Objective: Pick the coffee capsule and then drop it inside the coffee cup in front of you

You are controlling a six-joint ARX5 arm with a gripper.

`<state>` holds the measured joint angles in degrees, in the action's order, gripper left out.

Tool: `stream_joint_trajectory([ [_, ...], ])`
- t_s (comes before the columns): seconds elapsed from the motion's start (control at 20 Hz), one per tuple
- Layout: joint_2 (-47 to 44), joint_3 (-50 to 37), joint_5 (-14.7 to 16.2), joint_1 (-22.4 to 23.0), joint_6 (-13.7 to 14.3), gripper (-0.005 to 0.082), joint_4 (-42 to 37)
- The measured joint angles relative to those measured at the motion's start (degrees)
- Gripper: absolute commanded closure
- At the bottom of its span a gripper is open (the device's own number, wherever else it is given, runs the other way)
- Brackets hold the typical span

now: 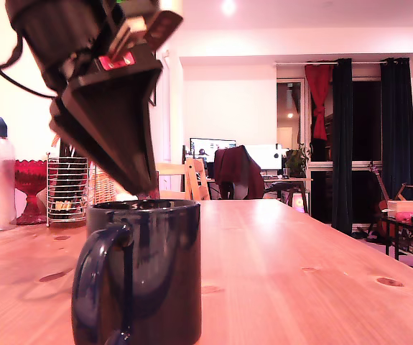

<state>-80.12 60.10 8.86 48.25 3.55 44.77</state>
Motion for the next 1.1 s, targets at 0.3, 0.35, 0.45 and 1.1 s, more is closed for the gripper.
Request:
stream_joint_trajectory([
  [0.3,5.9,-0.2,-0.9,-0.9,-1.8,0.0788,-5.5],
  [0.35,6.2,-0.6,-1.0,-1.2,-1.8,0.0788,-6.3],
  [0.45,6.3,-2.3,-1.6,-1.9,-1.9,0.0788,-7.9],
  [1.1,13.9,-22.3,-4.9,-8.5,-7.8,0.0788,-31.1],
])
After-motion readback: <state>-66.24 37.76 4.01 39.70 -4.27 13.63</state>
